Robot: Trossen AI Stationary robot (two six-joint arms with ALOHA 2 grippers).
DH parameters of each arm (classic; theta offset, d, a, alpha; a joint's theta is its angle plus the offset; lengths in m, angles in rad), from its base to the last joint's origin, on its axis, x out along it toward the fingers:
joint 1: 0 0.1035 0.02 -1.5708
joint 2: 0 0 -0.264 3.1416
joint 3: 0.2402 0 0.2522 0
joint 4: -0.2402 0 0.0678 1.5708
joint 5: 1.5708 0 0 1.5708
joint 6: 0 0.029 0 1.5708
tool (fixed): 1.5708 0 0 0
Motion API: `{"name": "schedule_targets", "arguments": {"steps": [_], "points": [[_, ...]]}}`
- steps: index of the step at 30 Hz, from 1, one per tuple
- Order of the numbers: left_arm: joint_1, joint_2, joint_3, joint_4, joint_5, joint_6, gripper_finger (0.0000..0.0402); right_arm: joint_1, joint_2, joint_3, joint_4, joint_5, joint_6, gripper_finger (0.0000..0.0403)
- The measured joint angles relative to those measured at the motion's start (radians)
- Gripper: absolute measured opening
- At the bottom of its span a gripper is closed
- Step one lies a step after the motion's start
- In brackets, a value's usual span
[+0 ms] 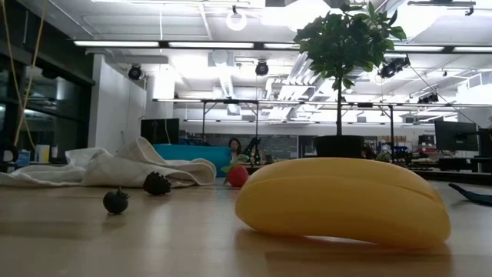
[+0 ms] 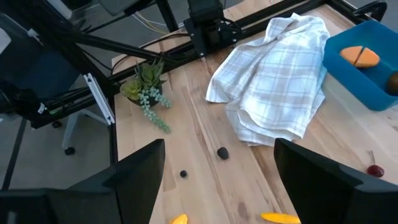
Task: Pick and placing Produce into tupperware
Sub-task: Put the green corn into the blue bin
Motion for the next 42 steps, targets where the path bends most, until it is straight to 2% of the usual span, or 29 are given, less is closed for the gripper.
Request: {"name": "schedule_targets", "arguments": {"steps": [16,23,27,32,42], "points": [[0.0,0.0,0.0,-0.001,-0.287,-0.036,0.0209,-0.018,0.0,0.0,0.0,-0.002,-0.008,0.0293],[0.0,0.0,0.0,0.0,-0.478,-0.076,0.0209,-0.018,0.0,0.0,0.0,-0.003,-0.008,0.0293],[0.001,0.0,0.0,0.0,-0.549,-0.08,0.0209,-0.018,0.0,0.0,0.001,-0.003,-0.003,0.0293],[0.021,0.0,0.0,0.0,-0.575,-0.08,0.0209,-0.018,0.0,0.0,0.001,-0.003,0.0,0.0293],[0.293,0.016,0.0,0.012,-0.494,-0.062,0.0209,-0.032,0.0,0.0,0.001,0.008,0.0,0.0293]]}}
